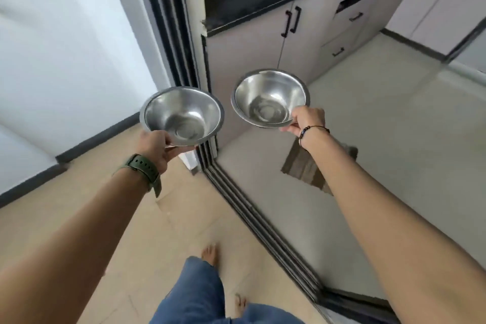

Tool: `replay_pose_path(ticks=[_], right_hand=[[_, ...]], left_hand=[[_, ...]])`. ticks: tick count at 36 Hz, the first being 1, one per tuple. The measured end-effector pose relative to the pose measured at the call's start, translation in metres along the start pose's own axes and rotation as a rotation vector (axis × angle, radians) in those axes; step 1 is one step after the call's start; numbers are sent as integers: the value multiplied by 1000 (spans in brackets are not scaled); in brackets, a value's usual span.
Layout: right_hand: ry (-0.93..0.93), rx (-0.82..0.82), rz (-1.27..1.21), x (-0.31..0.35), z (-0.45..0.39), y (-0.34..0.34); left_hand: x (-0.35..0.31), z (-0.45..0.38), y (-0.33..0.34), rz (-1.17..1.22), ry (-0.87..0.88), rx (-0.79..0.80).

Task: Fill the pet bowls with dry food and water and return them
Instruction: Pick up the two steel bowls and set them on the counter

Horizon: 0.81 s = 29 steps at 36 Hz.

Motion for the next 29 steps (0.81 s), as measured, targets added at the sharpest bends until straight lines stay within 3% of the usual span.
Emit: replay_pose_path(ticks=[6,12,19,29], right_hand=[[26,-186,-71,4,-31,-103],[57,-319,-97,24,-63,-160],[45,-373,-174,66,-116,-185],[8,-339,-161,133,-222,-195]], left_hand=[[33,-12,105,-94,-62,173],[43,-37,204,-147,-77,323],[28,-69,298,-199,-74,399],[6,-123,407,-138,-61,359]])
Point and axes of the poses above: each hand's wrist, its own z-axis away from the middle knuckle, its own y-axis out of the palm, x = y × z, the point moved 5 cm from there along -z, towards the middle knuckle, and after that the axes turned 12 degrees about z, right-handed, at the moved point
